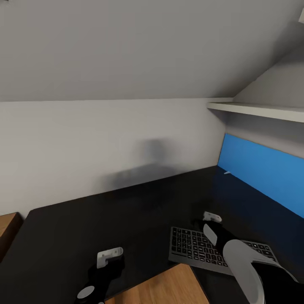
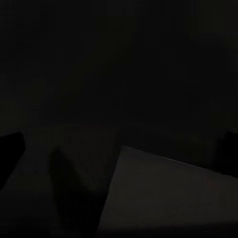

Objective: In the bedroom, organize the workspace by keeping the computer under the desk, ensuring the monitor is on the desk, placing the keyboard on the desk next to the monitor, placing the mouse on the desk next to the keyboard, moving the folder from the swivel chair onto the desk next to the mouse, stacking the notebook on top of the folder with the pen on top of the notebook, and positioning the swivel chair next to the desk.

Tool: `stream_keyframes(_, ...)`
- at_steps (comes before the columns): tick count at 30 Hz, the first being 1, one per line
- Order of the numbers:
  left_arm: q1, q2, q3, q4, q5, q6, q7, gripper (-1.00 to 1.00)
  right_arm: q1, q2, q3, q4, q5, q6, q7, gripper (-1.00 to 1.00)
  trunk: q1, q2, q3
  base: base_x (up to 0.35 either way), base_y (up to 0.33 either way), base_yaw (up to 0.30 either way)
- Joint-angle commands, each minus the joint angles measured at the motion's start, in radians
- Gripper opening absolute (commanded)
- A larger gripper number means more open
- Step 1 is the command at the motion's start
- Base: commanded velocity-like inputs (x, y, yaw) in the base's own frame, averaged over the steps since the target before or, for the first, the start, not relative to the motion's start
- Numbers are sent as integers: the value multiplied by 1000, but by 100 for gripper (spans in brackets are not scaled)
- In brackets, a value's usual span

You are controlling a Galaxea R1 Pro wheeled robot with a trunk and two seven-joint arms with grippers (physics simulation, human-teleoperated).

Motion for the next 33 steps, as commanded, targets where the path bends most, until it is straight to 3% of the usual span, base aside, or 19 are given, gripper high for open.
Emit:
stream_keyframes(1,0,0,-1,-2,9,2,8,100,1,1,-3,25,-30,7,1,100,0,0,-1,0,0,0)
stream_keyframes(5,0,0,-1,-2,9,2,8,100,1,3,36,25,-30,7,9,100,0,0,-1,0,0,0)
stream_keyframes(10,0,0,-1,-2,9,2,8,100,1,4,52,24,-32,7,11,100,0,0,-1,0,0,0)
stream_keyframes(33,0,2,-1,-2,9,2,8,100,1,4,55,25,-33,9,24,100,0,0,-1,-1,0,84)
